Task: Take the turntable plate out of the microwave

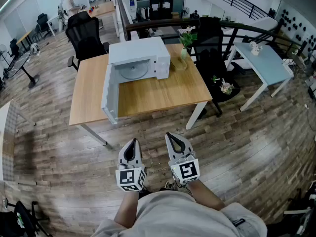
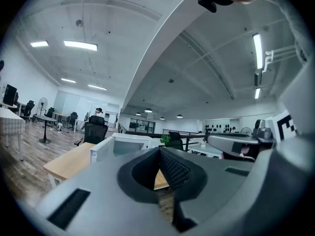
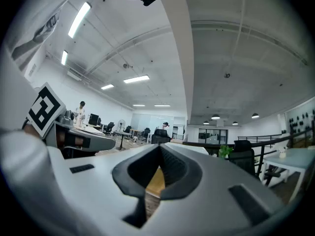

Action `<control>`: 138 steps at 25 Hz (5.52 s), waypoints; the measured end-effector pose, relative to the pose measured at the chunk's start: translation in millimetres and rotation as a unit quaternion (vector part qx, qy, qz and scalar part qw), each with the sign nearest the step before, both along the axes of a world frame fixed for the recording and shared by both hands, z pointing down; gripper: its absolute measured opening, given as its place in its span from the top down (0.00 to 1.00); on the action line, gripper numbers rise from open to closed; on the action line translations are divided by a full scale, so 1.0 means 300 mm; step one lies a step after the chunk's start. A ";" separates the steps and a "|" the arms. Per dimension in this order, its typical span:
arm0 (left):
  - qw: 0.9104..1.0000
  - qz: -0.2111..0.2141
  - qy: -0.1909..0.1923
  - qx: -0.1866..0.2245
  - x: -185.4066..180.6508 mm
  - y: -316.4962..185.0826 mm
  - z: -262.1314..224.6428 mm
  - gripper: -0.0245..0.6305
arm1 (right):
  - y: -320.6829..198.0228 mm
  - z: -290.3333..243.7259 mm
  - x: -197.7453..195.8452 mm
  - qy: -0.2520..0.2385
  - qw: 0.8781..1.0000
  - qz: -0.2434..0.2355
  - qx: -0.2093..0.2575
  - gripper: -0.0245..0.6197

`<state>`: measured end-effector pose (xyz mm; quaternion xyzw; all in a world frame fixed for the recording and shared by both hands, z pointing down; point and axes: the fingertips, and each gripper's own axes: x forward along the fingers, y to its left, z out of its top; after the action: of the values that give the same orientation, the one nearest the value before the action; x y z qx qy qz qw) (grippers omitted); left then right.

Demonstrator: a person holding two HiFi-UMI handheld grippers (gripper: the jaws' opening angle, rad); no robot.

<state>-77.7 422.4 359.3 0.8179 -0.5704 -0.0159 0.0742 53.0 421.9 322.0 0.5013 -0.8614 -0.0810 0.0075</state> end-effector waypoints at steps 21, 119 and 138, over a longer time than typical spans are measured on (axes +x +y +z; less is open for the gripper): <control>0.998 -0.034 -0.026 -0.044 0.103 -0.039 0.124 0.95 | -0.083 0.129 0.062 -0.038 0.996 -0.064 -0.041 0.95; 0.929 -0.055 0.185 -0.315 -0.111 -1.729 0.927 0.88 | -1.783 1.009 -0.246 -0.212 0.874 -0.080 -0.430 0.86; 0.871 -0.052 0.368 -0.321 -0.123 -1.828 1.012 0.83 | -1.901 1.134 -0.292 -0.389 0.771 -0.031 -0.503 0.84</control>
<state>-114.6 -125.9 662.9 0.6533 -0.5174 -0.1357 0.5358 -34.7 -148.2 662.2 0.3873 -0.7235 0.5658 -0.0800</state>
